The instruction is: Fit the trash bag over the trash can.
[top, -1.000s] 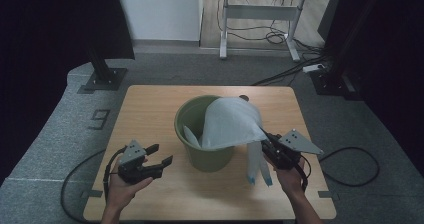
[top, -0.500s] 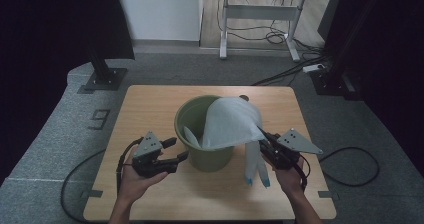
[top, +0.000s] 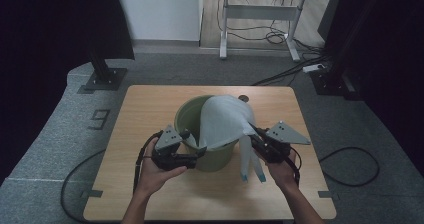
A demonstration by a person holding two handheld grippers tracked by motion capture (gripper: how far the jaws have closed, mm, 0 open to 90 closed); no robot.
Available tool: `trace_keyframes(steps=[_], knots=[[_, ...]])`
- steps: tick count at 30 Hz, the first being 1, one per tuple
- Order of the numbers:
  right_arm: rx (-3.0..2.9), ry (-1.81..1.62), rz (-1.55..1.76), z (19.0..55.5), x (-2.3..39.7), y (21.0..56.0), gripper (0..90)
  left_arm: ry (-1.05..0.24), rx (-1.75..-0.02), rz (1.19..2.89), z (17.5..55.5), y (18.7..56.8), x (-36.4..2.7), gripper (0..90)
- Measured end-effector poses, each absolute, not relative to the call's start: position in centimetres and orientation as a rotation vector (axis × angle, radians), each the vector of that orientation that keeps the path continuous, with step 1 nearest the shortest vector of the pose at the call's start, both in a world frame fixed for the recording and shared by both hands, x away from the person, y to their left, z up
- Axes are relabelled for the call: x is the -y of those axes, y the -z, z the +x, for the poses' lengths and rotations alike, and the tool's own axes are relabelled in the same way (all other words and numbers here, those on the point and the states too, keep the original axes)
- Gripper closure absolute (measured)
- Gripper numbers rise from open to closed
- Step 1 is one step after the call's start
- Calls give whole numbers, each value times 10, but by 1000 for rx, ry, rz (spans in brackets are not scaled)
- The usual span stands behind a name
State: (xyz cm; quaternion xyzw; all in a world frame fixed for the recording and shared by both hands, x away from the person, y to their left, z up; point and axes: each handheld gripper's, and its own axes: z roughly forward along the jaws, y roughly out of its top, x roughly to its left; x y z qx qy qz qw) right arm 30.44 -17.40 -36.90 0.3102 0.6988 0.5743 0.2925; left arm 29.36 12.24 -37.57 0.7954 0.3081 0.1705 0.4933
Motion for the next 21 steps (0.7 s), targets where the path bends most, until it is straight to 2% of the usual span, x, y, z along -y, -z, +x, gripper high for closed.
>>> trace_keyframes(steps=[5, 14, 21], knots=[[-1863, -1529, 828, 307, 170, 365, 837, -428, -754, 1942, 297, 376, -110, 264], [-1865, -1528, 836, 308, 171, 364, 831, -431, -744, 1952, 304, 374, -90, 373], [-1859, -1528, 860, 311, 176, 363, 832, -422, -721, 1969, 300, 375, -81, 366]])
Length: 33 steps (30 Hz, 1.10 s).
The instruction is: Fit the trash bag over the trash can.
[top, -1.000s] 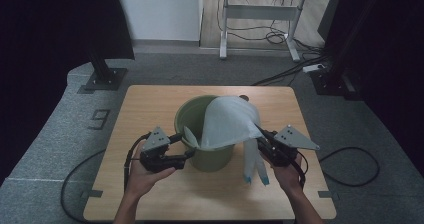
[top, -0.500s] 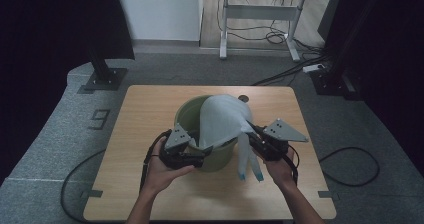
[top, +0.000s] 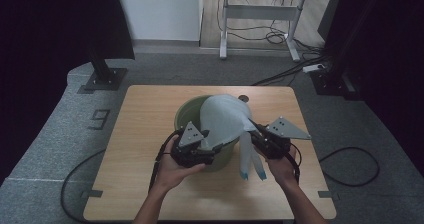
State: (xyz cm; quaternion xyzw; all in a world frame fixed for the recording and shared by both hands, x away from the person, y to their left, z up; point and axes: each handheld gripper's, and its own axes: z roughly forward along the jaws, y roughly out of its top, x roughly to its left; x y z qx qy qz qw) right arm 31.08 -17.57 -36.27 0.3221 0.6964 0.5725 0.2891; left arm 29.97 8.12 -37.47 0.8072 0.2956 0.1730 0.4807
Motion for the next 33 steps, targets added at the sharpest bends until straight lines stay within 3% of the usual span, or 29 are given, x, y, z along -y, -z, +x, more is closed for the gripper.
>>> trace_keyframes(steps=[6, 10, 12, 13, 14, 15, 21, 25, 30, 33], knots=[[-1860, -1532, 875, 313, 176, 363, 832, -447, -735, 1977, 299, 374, -77, 380], [-1860, -1540, 867, 312, 174, 362, 831, -445, -775, 1970, 303, 374, -77, 470], [-1861, -1544, 859, 311, 173, 361, 828, -440, -784, 1958, 304, 374, -78, 556], [-1862, -1545, 854, 310, 173, 361, 826, -432, -787, 1952, 305, 373, -79, 556], [-1865, -1549, 846, 309, 173, 360, 816, -426, -789, 1946, 305, 372, -80, 624], [-1865, -1549, 846, 309, 173, 360, 816, -418, -789, 1943, 306, 372, -82, 624], [-1870, -1576, 802, 300, 177, 363, 775, -292, -749, 1953, 314, 369, -90, 852], [-1866, -1612, 788, 295, 182, 366, 690, -304, -752, 1948, 316, 369, -93, 896], [-1864, -1610, 781, 286, 184, 374, 512, -309, -778, 1931, 317, 367, -105, 899], [-1886, -1608, 774, 278, 185, 382, 486, -309, -801, 1908, 319, 366, -115, 899]])
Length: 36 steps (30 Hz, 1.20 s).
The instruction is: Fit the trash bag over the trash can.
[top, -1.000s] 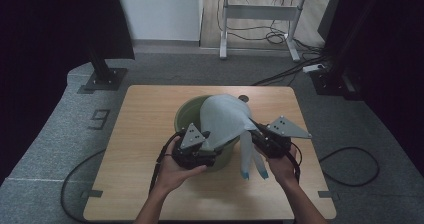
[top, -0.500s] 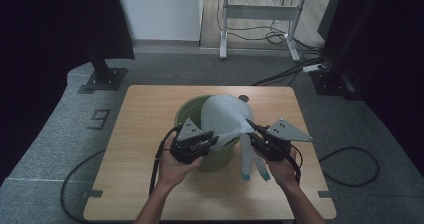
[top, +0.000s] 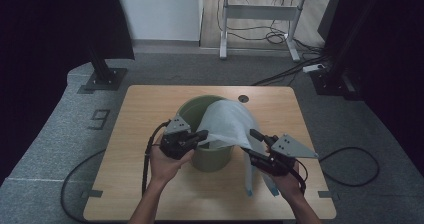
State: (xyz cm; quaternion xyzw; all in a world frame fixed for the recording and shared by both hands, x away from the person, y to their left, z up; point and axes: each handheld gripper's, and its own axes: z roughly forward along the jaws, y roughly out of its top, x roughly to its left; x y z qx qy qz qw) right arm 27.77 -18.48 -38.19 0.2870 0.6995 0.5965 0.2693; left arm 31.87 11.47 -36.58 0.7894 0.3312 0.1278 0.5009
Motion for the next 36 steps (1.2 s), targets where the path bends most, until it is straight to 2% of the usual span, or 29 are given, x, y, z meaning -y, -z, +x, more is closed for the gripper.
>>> trace_keyframes(steps=[3, 13, 16, 18, 20, 23, 28, 33, 36], knots=[[-1901, -1607, 774, 274, 187, 387, 526, -321, -799, 1902, 316, 364, -119, 899], [-1933, -1670, 734, 259, 194, 394, 499, -317, -845, 1872, 320, 365, -138, 899], [-1954, -1656, 731, 258, 199, 399, 701, -296, -785, 1871, 314, 364, -135, 894], [-1953, -1657, 756, 261, 199, 399, 809, -287, -731, 1873, 310, 362, -130, 798], [-1946, -1666, 775, 266, 199, 396, 874, -265, -691, 1879, 307, 361, -125, 724], [-1925, -1686, 779, 273, 196, 389, 886, -237, -648, 1884, 303, 362, -118, 689], [-1925, -1702, 752, 278, 188, 377, 887, -265, -638, 1888, 305, 365, -110, 594], [-1927, -1698, 728, 278, 180, 370, 887, -276, -603, 1903, 306, 367, -100, 553], [-1933, -1696, 734, 281, 177, 368, 887, -310, -619, 1918, 307, 367, -94, 573]])
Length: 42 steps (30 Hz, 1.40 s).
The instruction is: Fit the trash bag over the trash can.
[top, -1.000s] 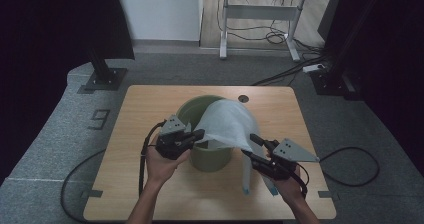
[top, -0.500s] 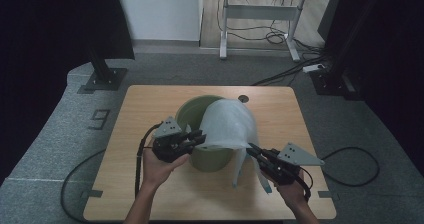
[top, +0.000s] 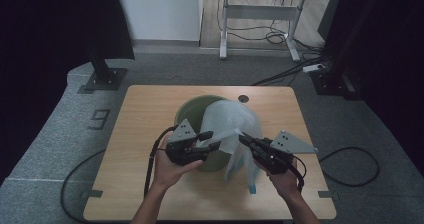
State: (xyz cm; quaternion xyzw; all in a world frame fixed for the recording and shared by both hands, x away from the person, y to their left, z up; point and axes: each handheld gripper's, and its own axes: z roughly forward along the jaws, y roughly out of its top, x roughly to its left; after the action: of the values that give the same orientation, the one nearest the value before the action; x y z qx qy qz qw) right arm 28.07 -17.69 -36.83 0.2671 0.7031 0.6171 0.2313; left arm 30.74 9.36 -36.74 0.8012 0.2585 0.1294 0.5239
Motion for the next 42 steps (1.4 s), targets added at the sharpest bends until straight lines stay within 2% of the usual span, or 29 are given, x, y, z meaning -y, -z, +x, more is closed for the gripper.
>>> trace_keyframes(steps=[2, 5, 6, 9, 13, 15, 18, 23, 32, 42], knots=[[-1941, -1699, 735, 282, 175, 369, 886, -322, -650, 1922, 310, 368, -91, 658], [-1951, -1701, 731, 282, 172, 370, 886, -256, -665, 1931, 317, 369, -92, 851], [-1952, -1702, 729, 282, 172, 370, 886, -249, -659, 1932, 318, 369, -93, 889], [-1960, -1704, 727, 282, 172, 373, 854, -282, -668, 1942, 319, 369, -93, 897], [-1952, -1702, 710, 279, 174, 374, 666, -297, -705, 1918, 321, 367, -102, 898], [-1941, -1727, 689, 274, 176, 374, 610, -329, -731, 1903, 322, 366, -107, 898], [-1914, -1772, 673, 268, 183, 372, 572, -385, -758, 1890, 323, 366, -115, 899], [-1866, -1752, 721, 266, 200, 373, 506, -399, -804, 1867, 327, 365, -132, 899], [-1855, -1668, 977, 292, 227, 410, 340, -459, -907, 1805, 333, 362, -166, 899], [-1901, -1686, 1068, 300, 230, 448, 291, -430, -942, 1769, 341, 366, -179, 899]])
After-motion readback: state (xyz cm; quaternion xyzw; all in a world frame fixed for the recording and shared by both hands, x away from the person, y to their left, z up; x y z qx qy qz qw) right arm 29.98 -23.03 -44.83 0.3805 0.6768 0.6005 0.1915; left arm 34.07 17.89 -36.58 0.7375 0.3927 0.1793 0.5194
